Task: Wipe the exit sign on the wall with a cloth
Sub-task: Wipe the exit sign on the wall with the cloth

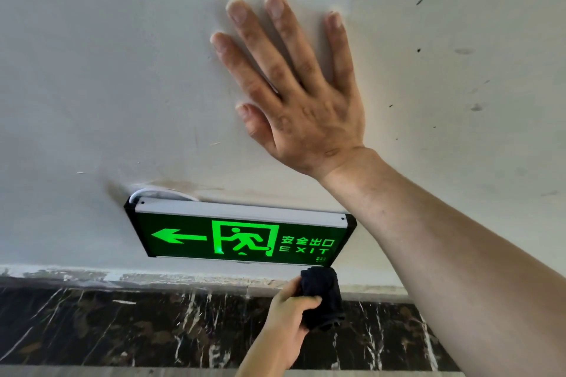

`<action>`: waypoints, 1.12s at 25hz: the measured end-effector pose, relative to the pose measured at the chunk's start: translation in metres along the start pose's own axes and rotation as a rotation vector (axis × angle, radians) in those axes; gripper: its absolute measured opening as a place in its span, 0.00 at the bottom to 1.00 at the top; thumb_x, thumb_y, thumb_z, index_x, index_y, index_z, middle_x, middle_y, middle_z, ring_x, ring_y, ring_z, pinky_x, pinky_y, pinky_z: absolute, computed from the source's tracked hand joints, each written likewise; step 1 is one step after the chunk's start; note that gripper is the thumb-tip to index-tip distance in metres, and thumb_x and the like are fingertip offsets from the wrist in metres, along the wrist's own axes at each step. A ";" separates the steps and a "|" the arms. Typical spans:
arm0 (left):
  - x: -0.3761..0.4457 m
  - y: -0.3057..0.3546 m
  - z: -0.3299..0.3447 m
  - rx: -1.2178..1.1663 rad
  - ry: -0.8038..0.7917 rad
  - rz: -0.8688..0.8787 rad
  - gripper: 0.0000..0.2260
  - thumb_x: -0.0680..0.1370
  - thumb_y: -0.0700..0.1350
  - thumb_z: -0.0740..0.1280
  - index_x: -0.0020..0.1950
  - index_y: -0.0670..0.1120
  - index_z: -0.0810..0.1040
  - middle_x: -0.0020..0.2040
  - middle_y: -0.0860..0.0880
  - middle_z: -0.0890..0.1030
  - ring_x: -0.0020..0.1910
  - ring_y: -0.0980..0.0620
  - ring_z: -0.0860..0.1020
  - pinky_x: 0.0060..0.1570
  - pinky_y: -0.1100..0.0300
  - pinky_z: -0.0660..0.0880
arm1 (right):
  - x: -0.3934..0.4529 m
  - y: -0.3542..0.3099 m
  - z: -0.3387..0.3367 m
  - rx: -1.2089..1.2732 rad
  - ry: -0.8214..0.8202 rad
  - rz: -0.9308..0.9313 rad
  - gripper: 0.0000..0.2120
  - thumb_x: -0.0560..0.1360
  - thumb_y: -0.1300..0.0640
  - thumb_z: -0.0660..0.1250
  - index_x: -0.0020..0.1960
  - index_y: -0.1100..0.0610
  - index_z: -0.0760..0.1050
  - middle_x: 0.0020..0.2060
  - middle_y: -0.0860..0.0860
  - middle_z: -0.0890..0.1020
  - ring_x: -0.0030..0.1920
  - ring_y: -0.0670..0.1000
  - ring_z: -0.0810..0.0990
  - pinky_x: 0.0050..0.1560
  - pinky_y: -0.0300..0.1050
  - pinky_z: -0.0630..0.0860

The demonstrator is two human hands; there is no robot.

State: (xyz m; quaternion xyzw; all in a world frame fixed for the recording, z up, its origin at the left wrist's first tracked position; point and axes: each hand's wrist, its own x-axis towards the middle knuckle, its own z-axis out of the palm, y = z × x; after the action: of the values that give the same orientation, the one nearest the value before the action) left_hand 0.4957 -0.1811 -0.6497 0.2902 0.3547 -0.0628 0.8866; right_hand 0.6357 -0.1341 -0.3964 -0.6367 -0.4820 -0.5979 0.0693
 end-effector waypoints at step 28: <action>-0.197 0.102 -0.009 0.068 -0.123 0.401 0.35 0.66 0.41 0.79 0.69 0.31 0.71 0.58 0.28 0.80 0.48 0.37 0.82 0.45 0.48 0.80 | -0.083 -0.085 -0.219 0.842 -0.472 0.639 0.30 0.74 0.35 0.61 0.66 0.54 0.73 0.66 0.44 0.75 0.67 0.43 0.69 0.67 0.38 0.64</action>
State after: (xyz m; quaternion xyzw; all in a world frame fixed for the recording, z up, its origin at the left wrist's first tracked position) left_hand 0.3769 -0.1106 -0.4761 0.3803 0.2327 0.0851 0.8911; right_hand 0.4396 -0.2792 -0.4461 -0.7843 -0.4644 -0.1460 0.3845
